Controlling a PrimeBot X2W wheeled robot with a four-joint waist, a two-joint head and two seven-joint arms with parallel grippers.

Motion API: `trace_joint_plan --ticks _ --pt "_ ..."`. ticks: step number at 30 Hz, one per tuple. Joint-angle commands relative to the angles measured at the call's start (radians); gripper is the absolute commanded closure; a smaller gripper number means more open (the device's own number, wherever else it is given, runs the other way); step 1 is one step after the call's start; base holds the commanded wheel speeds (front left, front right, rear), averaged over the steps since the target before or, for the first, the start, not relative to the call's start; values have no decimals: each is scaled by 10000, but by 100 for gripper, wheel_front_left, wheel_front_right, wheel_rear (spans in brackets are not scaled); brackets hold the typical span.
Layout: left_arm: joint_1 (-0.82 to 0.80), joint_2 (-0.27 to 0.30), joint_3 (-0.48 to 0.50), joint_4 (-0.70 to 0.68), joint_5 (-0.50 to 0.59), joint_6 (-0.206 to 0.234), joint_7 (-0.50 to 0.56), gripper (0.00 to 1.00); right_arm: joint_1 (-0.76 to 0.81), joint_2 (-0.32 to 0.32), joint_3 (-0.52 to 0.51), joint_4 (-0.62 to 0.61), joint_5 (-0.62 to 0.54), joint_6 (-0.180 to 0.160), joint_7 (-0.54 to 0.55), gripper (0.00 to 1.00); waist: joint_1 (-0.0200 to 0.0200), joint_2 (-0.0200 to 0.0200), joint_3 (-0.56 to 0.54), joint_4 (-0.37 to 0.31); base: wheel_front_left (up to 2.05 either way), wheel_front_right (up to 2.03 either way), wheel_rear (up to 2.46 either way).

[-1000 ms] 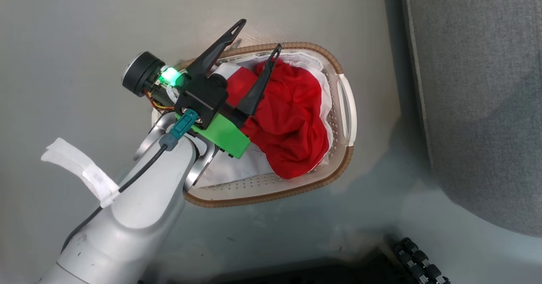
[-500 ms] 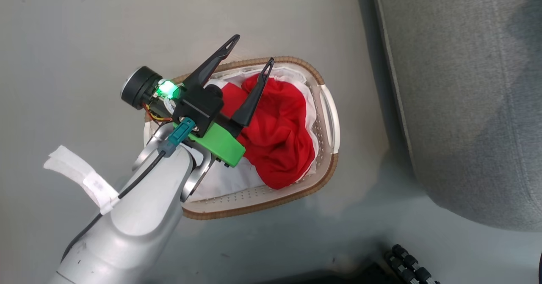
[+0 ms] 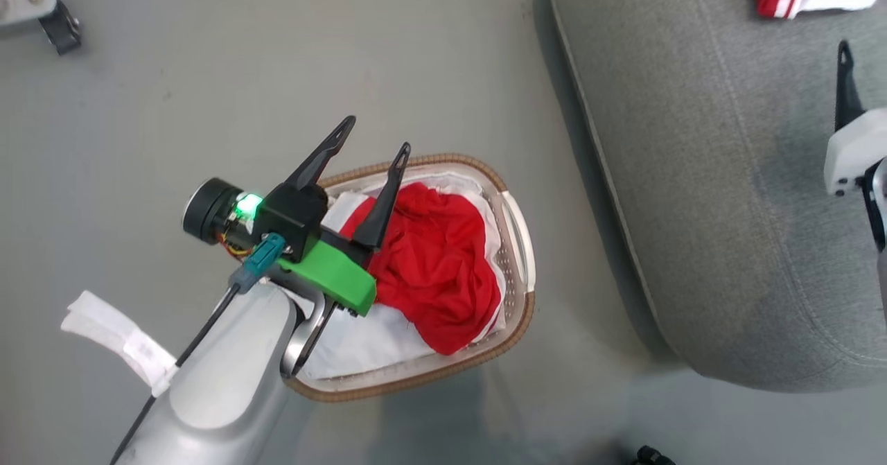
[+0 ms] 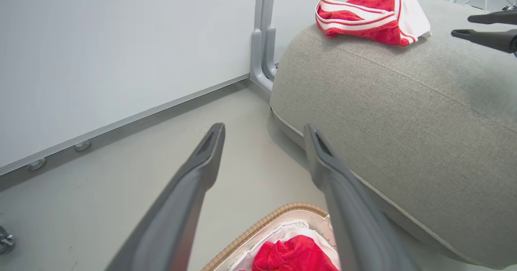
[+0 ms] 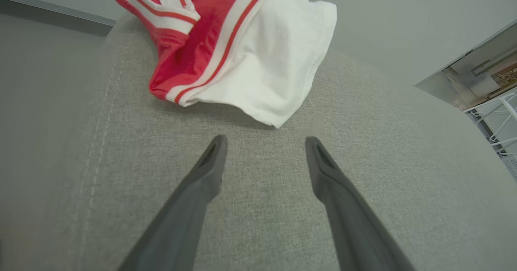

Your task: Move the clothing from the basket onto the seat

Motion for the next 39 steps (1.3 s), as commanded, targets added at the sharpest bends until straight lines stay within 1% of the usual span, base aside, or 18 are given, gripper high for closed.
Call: trace_joint_plan --ticks 1,6,9,13,16,22,29,32,36,39 --pt "289 -34 128 -15 -96 56 8 0 201 -77 101 54 153 -14 -22 0 1 -1 -877 -78 0 0 0" --pt "942 -267 701 -101 -259 111 8 0 378 -107 529 11 494 -14 -22 0 1 -1 -1677 169 0 0 0" --pt "1375 -431 1178 -156 -305 138 8 0 367 43 762 -231 768 -14 -22 0 1 -1 -2130 378 0 0 0" --pt "1916 -644 1779 -151 -328 139 8 0 620 446 1098 -641 1116 -14 -21 0 1 -1 -2657 693 0 0 0" --pt "2374 -791 2317 -123 -312 177 8 0 832 820 1290 -1187 1488 -14 -23 0 1 -1 -3019 905 0 0 0" --pt "3159 -1049 3245 -152 -125 190 7 0 1681 1621 1501 -2167 2072 -14 -23 0 1 -1 -3579 1291 0 0 0" --pt "4125 -1356 4279 -390 -35 120 7 0 3256 2408 1452 -3178 2406 -14 -21 0 1 -1 -4051 1704 0 0 0" --pt "4515 -1447 4625 -409 44 74 9 0 3868 2616 1368 -3488 2508 -14 -21 0 1 -1 -4190 1780 0 0 0" --pt "4985 -1491 4974 -408 180 33 7 0 4650 2721 1251 -4016 2322 -14 -21 0 1 -1 -4363 1829 0 0 0" --pt "5340 -1536 5100 -408 190 -12 7 0 5248 2735 1411 -4269 2781 -14 -22 0 1 -1 -4541 1895 0 0 0"
